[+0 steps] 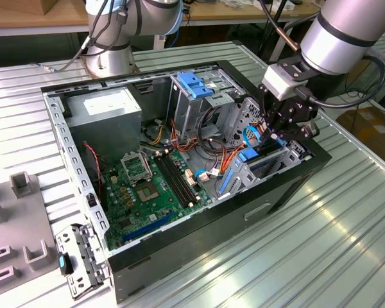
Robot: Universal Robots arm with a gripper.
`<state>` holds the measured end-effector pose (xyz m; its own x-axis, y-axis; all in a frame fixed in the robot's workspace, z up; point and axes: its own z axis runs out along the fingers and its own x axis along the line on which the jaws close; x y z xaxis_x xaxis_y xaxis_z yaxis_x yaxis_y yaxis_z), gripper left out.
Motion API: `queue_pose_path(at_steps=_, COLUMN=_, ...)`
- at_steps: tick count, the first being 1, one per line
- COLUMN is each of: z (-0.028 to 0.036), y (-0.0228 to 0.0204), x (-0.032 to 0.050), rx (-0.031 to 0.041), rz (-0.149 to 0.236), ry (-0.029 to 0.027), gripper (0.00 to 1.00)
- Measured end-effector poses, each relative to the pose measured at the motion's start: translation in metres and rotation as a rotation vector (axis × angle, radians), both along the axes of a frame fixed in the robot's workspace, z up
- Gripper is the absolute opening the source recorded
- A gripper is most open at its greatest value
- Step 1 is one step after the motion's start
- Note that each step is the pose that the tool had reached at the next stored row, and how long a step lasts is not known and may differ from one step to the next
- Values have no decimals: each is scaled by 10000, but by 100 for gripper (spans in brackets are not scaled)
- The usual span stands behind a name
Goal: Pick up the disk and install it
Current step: 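Insert the second disk wire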
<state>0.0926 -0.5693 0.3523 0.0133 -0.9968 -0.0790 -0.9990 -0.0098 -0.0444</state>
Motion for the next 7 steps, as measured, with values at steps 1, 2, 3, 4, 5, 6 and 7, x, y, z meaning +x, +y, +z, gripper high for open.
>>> queue_pose_path(at_steps=1, z=0, y=0, x=0, rx=0, rz=1, ry=0, gripper=11)
queue_pose_path(at_steps=2, z=1, y=0, x=0, rx=0, rz=0, ry=0, gripper=11)
queue_pose_path(at_steps=3, z=1, y=0, x=0, rx=0, rz=0, ry=0, gripper=11)
queue_pose_path(at_steps=4, z=4, y=0, x=0, rx=0, rz=0, ry=0, gripper=11)
queue_pose_path(at_steps=5, z=7, y=0, x=0, rx=0, rz=0, ry=0, gripper=11)
queue_pose_path(at_steps=6, z=7, y=0, x=0, rx=0, rz=0, ry=0, gripper=11)
queue_pose_path(at_steps=7, z=7, y=0, x=0, rx=0, rz=0, ry=0, gripper=11)
